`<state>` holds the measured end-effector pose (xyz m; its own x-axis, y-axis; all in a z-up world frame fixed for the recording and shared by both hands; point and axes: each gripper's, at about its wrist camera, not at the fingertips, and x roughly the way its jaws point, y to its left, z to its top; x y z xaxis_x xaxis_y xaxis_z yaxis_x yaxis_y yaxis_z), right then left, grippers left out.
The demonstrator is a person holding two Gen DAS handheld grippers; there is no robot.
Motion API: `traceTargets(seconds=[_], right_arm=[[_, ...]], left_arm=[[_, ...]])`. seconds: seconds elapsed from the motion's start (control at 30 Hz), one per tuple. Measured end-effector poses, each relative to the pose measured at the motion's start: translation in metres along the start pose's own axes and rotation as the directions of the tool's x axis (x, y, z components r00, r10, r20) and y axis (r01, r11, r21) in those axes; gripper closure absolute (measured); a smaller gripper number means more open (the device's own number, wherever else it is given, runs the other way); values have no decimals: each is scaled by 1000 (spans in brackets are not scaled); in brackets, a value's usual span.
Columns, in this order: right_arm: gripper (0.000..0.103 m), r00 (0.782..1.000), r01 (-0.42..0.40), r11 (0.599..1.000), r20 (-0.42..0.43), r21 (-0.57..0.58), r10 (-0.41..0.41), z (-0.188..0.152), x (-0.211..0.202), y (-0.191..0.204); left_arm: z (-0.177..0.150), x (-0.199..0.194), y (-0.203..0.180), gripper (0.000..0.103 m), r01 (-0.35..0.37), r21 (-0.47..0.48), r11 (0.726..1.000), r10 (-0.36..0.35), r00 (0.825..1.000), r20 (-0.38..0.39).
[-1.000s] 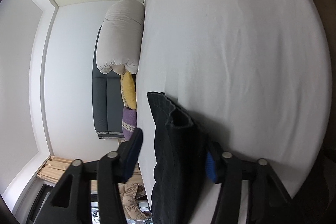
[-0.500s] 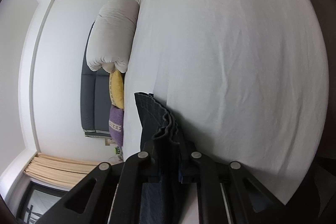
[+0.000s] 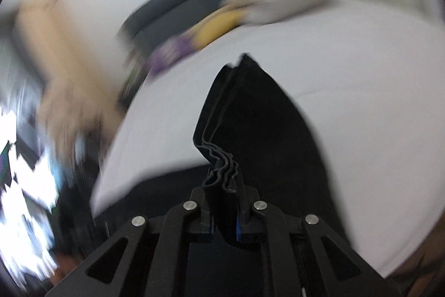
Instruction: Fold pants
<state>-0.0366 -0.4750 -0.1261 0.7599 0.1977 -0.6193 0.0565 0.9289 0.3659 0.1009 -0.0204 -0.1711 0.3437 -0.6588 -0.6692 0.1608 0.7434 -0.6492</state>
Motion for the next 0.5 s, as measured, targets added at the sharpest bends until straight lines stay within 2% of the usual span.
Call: traceTargets(seconds=[0.07,0.17,0.27,0.37,0.4,0.43,0.47,0.5], right_arm=[[92,994,25,975,-96,-219,-47,-30,34,53],[92,977,86,911,-146,-403,-157,-69,66,88],[92,976,112,907,-124,-406,-176,-77,63,89],[92,979,138,901,-84,-412,-188,-71,53,88],[92,979,148,896,-66,-420,-193,-70,48,90],[92,980,155,892,-52,-425,-194,-69,43,94],[92,982,157,890,-33,-428,-189,-69,35,100],[92,984,155,888,-15,-432,-179,-67,28,106]], left_arm=[[0,1,1,102,37,-28,999,-37,999,-1],[-1,6,-1,102,63,-58,996,-65,998,-20],[-1,15,2,100,103,-120,987,-109,993,-44],[1,27,0,85,152,-180,972,-169,982,-82],[1,30,-3,75,170,-189,967,-189,978,-89],[3,32,-7,54,183,-189,965,-204,975,-93],[5,31,-13,41,198,-182,963,-217,972,-91],[7,30,-18,23,211,-176,962,-228,970,-81]])
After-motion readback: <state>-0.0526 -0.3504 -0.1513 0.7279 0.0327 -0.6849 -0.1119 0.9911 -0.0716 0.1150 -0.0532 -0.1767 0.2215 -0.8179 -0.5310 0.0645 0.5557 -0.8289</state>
